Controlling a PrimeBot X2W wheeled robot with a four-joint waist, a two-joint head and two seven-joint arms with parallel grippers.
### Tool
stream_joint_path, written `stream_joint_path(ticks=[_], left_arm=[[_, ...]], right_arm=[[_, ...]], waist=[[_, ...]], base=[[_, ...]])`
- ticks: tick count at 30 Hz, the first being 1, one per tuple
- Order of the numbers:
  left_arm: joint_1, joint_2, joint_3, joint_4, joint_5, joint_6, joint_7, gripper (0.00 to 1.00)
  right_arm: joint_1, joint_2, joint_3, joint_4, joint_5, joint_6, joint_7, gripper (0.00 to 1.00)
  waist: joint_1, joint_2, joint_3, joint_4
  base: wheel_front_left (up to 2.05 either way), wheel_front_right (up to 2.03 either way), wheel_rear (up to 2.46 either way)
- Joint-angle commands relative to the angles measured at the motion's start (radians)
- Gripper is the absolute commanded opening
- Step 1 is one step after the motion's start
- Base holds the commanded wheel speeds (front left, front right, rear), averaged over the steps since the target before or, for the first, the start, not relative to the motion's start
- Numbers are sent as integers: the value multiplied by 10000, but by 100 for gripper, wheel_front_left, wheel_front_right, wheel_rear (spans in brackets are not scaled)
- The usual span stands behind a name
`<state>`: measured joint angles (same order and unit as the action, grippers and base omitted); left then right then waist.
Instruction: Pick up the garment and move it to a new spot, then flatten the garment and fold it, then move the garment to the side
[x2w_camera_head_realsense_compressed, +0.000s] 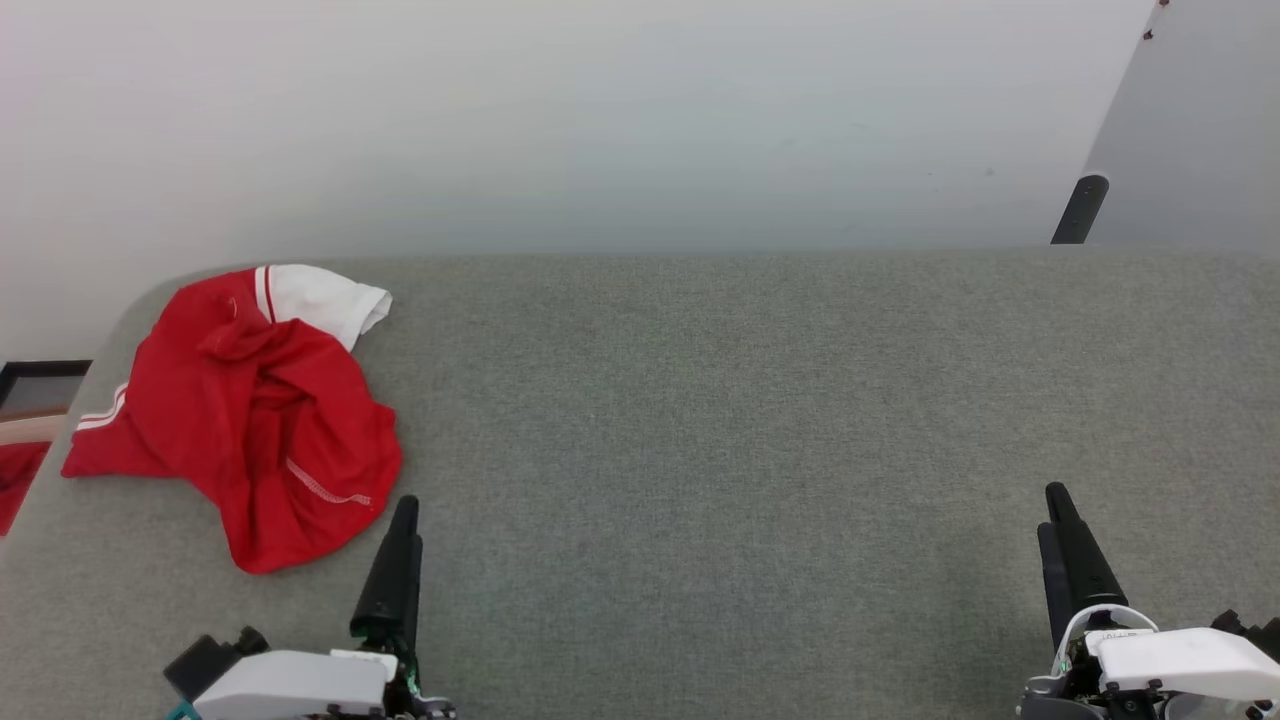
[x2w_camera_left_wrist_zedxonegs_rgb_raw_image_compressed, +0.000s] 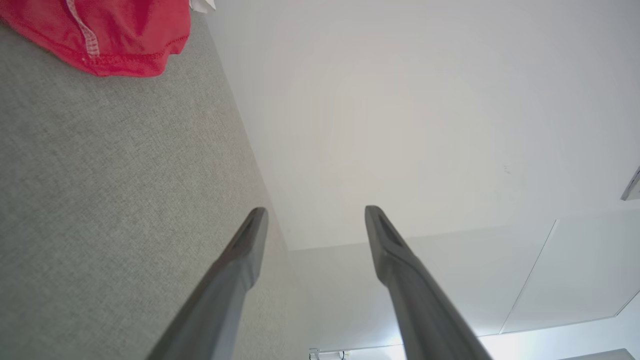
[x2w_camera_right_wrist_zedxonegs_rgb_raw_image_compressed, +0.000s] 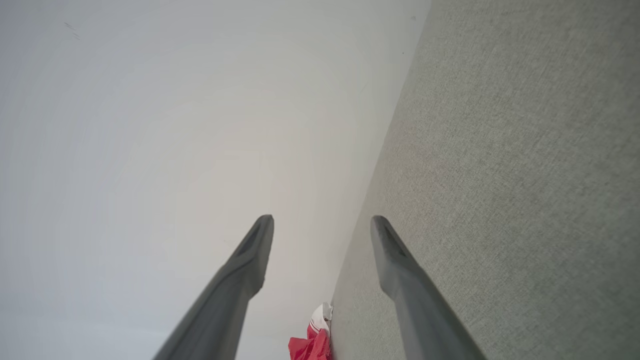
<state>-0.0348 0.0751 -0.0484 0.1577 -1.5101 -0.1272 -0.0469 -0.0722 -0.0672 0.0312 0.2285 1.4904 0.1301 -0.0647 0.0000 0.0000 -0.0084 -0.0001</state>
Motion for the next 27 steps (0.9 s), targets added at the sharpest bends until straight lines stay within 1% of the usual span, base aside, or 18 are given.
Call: stream_joint_path(ticks=[1,4,8,12,16,19,24,27], left_arm=[[-99,102,-94,-150,240,-24,-125,100],[-104,178,-206,-106,516,-25,-220,100],[-123,324,-439,-60,1180,44,-425,100],[-167,445,-657,-33,1923,110,-616,100],[-204,530,-790,-76,2755,220,-793,100],[-234,636,-862,-57,3572,357,-894,100],[-292,807,-982,-67,5295,656,-1047,100],[-257,770,-967,-124,6168,761,-1132,100]], right_arm=[[-271,-106,91,-157,-210,5,-112,100],[-285,-186,185,-138,-491,6,-201,100],[-294,-333,397,-51,-1315,6,-370,100],[-322,-413,509,63,-2322,6,-532,100],[-361,-443,531,153,-3589,6,-650,100],[-365,-372,430,162,-4532,7,-735,100],[-348,-264,281,126,-6022,7,-871,100],[-330,-180,204,99,-6784,7,-955,100]], waist=[[0,0,-8,6],[0,0,-20,16],[0,0,-43,34],[0,0,-67,50],[0,0,-80,67],[0,0,-81,76],[0,0,-77,82],[0,0,-77,84]], base=[[0,0,0],[0,0,0],[0,0,0],[0,0,0],[0,0,0],[0,0,0],[0,0,0],[0,0,0]])
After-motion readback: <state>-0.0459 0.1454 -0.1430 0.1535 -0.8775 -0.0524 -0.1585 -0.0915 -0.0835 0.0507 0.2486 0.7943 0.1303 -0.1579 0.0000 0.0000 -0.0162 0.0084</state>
